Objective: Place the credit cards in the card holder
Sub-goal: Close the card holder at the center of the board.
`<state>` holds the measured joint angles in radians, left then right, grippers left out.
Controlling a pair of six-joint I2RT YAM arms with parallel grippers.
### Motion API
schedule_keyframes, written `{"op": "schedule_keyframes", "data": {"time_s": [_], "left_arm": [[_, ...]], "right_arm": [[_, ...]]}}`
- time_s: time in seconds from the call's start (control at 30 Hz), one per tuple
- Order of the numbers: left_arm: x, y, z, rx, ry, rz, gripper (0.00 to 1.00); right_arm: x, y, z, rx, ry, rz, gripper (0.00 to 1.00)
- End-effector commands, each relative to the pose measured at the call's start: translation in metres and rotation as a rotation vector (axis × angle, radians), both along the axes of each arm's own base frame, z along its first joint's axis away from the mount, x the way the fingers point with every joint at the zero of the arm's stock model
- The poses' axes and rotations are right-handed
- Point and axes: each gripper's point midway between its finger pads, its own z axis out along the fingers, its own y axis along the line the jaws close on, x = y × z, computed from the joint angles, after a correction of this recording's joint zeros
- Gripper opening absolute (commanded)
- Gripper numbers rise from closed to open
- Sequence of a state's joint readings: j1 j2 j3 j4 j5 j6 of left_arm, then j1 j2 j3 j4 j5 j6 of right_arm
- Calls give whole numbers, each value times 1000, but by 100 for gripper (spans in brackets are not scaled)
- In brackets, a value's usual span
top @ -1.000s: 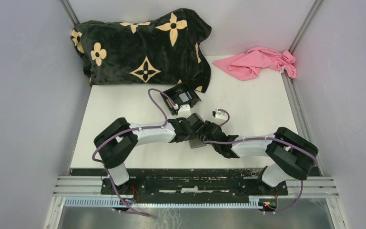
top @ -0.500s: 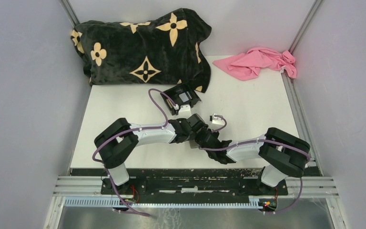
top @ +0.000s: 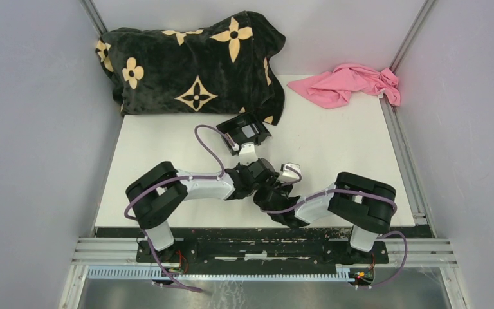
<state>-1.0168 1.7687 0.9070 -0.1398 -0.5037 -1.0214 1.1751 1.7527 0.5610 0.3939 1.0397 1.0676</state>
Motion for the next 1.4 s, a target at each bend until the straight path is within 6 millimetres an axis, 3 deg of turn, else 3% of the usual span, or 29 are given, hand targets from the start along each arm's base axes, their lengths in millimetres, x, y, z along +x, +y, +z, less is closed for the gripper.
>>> {"op": "schedule_keyframes", "data": {"time_s": [0.0,0.2,0.4,0.63,0.77,1.03,1.37], "left_arm": [[-56,10,-104,-39,261,-7,39],[-64,17,-117,-71,268,4,38],[-71,28,-114,-86,271,20,36],[-64,29,-85,-41,243,-2,36],[-61,30,-64,-12,227,-21,37],[-54,29,-23,-18,170,-54,37],[-42,45,11,13,108,-43,39]], "right_arm": [[-123,-43,-134,-384,605,363,36],[-126,-49,-145,-410,622,361,36],[-126,-52,-137,-430,633,353,36],[-104,-62,-97,-348,629,277,42],[-78,-61,-69,-245,620,238,50],[-28,-35,-23,-121,578,260,59],[-2,-24,17,-88,536,280,61]]}}
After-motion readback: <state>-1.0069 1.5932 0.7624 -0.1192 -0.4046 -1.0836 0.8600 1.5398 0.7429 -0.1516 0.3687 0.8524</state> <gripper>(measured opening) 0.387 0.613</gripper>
